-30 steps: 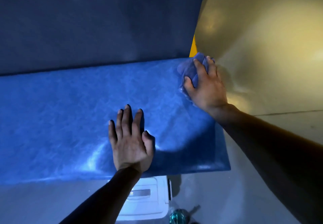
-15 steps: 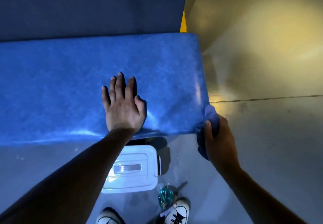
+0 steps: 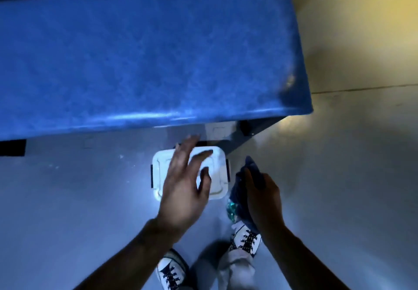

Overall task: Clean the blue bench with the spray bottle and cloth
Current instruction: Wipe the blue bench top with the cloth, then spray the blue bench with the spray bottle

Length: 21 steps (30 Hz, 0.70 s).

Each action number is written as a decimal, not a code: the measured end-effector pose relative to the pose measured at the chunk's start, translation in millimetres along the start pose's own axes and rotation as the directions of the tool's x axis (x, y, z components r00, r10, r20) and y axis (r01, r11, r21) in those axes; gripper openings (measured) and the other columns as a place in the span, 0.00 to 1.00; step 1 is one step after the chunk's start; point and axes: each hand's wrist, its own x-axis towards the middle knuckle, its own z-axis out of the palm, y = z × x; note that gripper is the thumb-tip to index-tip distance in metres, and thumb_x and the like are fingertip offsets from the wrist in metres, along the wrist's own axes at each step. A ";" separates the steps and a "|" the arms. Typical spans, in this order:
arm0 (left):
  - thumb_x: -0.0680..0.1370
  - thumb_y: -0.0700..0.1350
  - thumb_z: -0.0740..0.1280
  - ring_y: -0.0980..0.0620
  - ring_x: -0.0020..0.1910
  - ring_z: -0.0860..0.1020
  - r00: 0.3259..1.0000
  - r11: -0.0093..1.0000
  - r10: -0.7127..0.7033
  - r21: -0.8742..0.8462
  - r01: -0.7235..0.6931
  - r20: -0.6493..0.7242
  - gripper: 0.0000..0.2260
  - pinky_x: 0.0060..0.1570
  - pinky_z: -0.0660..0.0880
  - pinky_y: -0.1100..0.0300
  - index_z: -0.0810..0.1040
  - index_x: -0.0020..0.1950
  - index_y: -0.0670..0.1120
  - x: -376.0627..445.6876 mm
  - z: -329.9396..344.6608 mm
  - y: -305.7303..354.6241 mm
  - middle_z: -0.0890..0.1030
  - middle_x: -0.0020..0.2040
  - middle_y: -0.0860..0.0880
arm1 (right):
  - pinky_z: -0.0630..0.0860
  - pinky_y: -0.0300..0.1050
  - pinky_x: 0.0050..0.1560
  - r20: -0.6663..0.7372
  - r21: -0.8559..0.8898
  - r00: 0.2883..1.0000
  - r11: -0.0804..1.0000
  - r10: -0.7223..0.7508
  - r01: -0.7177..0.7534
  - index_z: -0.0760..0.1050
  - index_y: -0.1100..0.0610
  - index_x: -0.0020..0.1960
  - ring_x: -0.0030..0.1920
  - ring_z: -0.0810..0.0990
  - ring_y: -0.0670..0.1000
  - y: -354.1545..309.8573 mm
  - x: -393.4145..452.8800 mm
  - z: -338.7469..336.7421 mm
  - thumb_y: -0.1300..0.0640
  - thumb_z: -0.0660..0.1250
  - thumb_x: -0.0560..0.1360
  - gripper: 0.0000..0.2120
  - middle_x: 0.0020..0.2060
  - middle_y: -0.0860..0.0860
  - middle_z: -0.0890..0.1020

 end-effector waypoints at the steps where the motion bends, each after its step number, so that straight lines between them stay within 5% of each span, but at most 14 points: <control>1: 0.81 0.44 0.64 0.54 0.79 0.65 0.995 0.995 -0.084 -0.045 0.086 0.048 0.16 0.77 0.65 0.55 0.78 0.69 0.50 -29.1 3.5 -4.4 0.69 0.78 0.53 | 0.68 0.42 0.23 -0.010 -0.021 1.000 1.000 0.001 -0.001 0.77 0.62 0.43 0.22 0.73 0.53 15.9 1.5 11.2 0.46 0.63 0.83 0.21 0.30 0.61 0.75; 4: 0.80 0.56 0.65 0.64 0.69 0.75 0.885 0.883 -0.343 -0.213 0.418 0.314 0.20 0.68 0.74 0.59 0.73 0.73 0.58 -96.5 17.2 -18.4 0.76 0.71 0.61 | 0.80 0.56 0.45 -0.050 -0.168 0.999 0.985 0.021 -0.029 0.80 0.53 0.46 0.40 0.83 0.57 66.0 8.2 39.7 0.41 0.61 0.81 0.18 0.42 0.57 0.84; 6: 0.79 0.56 0.69 0.68 0.59 0.80 0.776 0.737 -0.446 -0.309 0.602 0.446 0.19 0.56 0.79 0.66 0.72 0.69 0.62 -125.0 25.3 -30.3 0.82 0.61 0.64 | 0.75 0.50 0.41 0.026 -0.124 0.993 0.986 0.116 -0.112 0.80 0.52 0.38 0.37 0.80 0.52 100.1 10.4 54.9 0.45 0.67 0.77 0.13 0.39 0.54 0.81; 9: 0.79 0.48 0.71 0.64 0.43 0.82 0.743 0.672 -0.557 -0.324 0.666 0.372 0.09 0.44 0.80 0.60 0.77 0.53 0.62 -145.0 31.8 -59.0 0.84 0.44 0.65 | 0.76 0.45 0.43 0.069 -0.155 0.990 0.982 0.124 -0.112 0.83 0.50 0.40 0.40 0.82 0.50 135.7 6.8 74.5 0.55 0.72 0.71 0.02 0.40 0.50 0.84; 12: 0.78 0.44 0.70 0.59 0.35 0.76 0.694 0.553 -0.670 -0.446 0.703 0.264 0.01 0.38 0.75 0.56 0.79 0.48 0.50 -143.8 37.1 -98.6 0.82 0.37 0.58 | 0.77 0.45 0.43 -0.003 -0.207 1.000 0.978 -0.020 0.019 0.79 0.53 0.49 0.40 0.83 0.48 149.0 11.0 84.7 0.59 0.74 0.71 0.08 0.43 0.52 0.84; 15: 0.75 0.51 0.70 0.59 0.40 0.78 0.719 0.588 -0.663 -0.449 0.673 0.210 0.09 0.43 0.75 0.61 0.80 0.54 0.54 -117.5 42.6 -131.5 0.83 0.41 0.59 | 0.80 0.47 0.47 -0.113 -0.320 0.985 0.943 -0.130 0.088 0.78 0.54 0.49 0.45 0.84 0.52 147.5 30.0 100.5 0.62 0.77 0.72 0.11 0.46 0.54 0.85; 17: 0.75 0.52 0.70 0.57 0.48 0.81 0.725 0.617 -0.660 -0.408 0.672 0.197 0.21 0.45 0.75 0.68 0.75 0.67 0.51 -97.4 55.5 -158.9 0.83 0.50 0.56 | 0.78 0.39 0.47 -0.059 -0.353 0.985 0.926 -0.162 0.131 0.80 0.57 0.53 0.46 0.82 0.51 148.2 52.9 112.6 0.61 0.73 0.76 0.06 0.45 0.51 0.84; 21: 0.78 0.41 0.70 0.43 0.57 0.80 0.682 0.588 -0.704 -0.377 0.716 0.198 0.22 0.55 0.78 0.56 0.69 0.70 0.42 -71.4 81.8 -202.5 0.80 0.62 0.42 | 0.70 0.29 0.41 0.001 -0.399 0.985 0.903 -0.170 0.156 0.80 0.59 0.58 0.49 0.78 0.50 154.5 83.2 118.7 0.64 0.66 0.81 0.08 0.50 0.53 0.82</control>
